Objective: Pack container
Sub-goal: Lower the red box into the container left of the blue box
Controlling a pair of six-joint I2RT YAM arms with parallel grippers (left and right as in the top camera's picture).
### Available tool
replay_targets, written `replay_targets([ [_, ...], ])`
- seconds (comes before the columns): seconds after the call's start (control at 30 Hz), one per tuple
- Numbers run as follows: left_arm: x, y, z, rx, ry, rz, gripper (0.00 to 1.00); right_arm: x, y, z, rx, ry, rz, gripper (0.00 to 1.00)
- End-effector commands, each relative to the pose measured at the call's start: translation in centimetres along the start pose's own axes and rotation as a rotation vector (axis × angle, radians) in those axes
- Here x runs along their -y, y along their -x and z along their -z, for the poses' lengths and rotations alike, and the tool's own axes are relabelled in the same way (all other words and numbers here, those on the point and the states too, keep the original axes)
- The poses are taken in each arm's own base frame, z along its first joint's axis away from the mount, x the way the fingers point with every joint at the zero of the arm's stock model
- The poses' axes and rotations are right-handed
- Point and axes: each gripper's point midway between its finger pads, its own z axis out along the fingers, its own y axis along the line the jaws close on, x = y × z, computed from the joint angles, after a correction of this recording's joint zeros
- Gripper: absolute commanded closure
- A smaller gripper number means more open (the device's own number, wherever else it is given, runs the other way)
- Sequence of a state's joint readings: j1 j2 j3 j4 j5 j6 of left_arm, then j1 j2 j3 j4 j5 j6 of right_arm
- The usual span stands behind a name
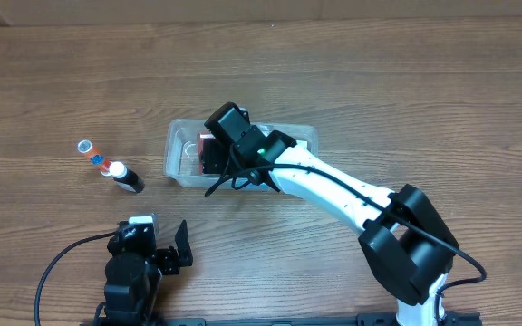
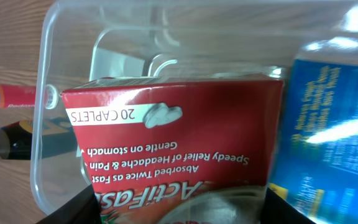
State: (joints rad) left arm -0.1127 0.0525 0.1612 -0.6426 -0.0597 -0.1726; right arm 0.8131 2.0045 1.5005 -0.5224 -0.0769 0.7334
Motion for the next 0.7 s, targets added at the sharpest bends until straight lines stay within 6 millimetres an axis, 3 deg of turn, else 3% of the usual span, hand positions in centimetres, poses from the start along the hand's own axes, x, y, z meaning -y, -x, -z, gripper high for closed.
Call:
replay_targets([
  [0.0, 0.2, -0.1, -0.1, 0.002, -0.011, -0.015, 0.0, -0.4, -0.9, -1.5, -0.031, 0.016, -0.022, 0.47],
  [0.13, 0.2, -0.1, -0.1, 0.002, -0.011, -0.015, 0.0, 1.6, -1.7, -3.0, -0.06, -0.045, -0.033, 0.37],
  [0.27, 0.2, -0.1, -0.1, 0.002, -0.011, -0.015, 0.0, 5.0, -0.1, -2.6, -0.042, -0.136, -0.075, 0.26],
  [0.43, 0.2, -0.1, -0.1, 0.002, -0.011, -0.015, 0.0, 9.8, 1.2, -1.6, -0.087, -0.218, -0.042, 0.23],
  [0.53, 0.2, -0.1, -0.1, 0.002, -0.011, -0.015, 0.0, 10.7, 0.9, -1.2, -0.125, -0.236, 0.058, 0.21],
  [0.67, 0.2, -0.1, -0.1, 0.002, -0.01, -0.015, 0.0, 9.4, 2.1, 0.7, -0.089, -0.211, 0.103, 0.17],
])
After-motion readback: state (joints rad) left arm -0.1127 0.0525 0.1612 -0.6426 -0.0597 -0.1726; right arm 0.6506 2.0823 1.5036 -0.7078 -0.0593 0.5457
